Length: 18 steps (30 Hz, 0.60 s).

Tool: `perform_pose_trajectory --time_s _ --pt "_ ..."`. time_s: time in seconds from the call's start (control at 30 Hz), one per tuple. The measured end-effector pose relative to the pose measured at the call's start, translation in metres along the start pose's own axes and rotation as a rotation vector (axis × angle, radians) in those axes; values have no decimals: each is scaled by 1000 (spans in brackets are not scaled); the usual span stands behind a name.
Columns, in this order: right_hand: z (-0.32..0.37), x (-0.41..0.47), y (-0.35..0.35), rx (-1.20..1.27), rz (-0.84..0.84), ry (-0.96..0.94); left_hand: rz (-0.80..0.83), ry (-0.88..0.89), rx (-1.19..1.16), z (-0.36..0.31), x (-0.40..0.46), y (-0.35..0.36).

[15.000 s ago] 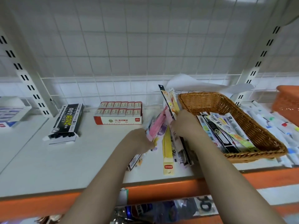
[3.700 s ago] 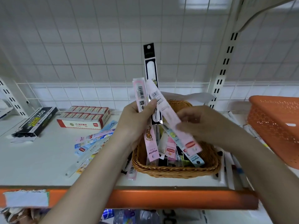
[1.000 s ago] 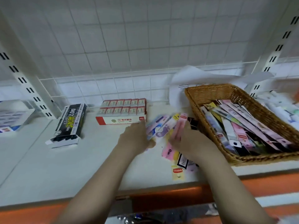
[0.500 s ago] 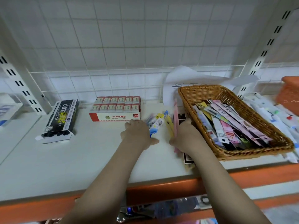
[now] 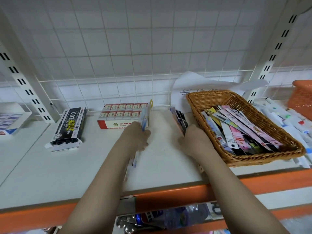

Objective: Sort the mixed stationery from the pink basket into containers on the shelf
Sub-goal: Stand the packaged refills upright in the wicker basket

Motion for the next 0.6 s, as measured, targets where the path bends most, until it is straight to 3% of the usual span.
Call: perform_pose_trajectory --time_s 0.1,0.23,0.3,0.4,0.53,0.6 --pt "11 -2 -19 296 -35 -71 -65 -35 -335 1 -1 -9" --pt "32 -19 -29 811 238 -145 -80 -15 -679 -10 -1 -4" --pt "44 -31 -29 779 326 -231 -53 73 -669 -27 2 -1" --pt "55 -44 -33 609 283 -354 -12 172 -606 -53 6 8" --pt "48 -49 -55 327 218 -430 -32 151 -688 -69 12 23" --pt "37 -45 -68 374 289 -431 -36 156 -729 -79 15 28"
Point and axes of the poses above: each hand's wrist, its own x-axis towards the middle knuckle, its own y-axis out of the palm, z = x × y, the point moved 9 cm from there along x, towards the middle knuckle, and after that the axes turned 12 degrees about y, right-handed, at the moved point
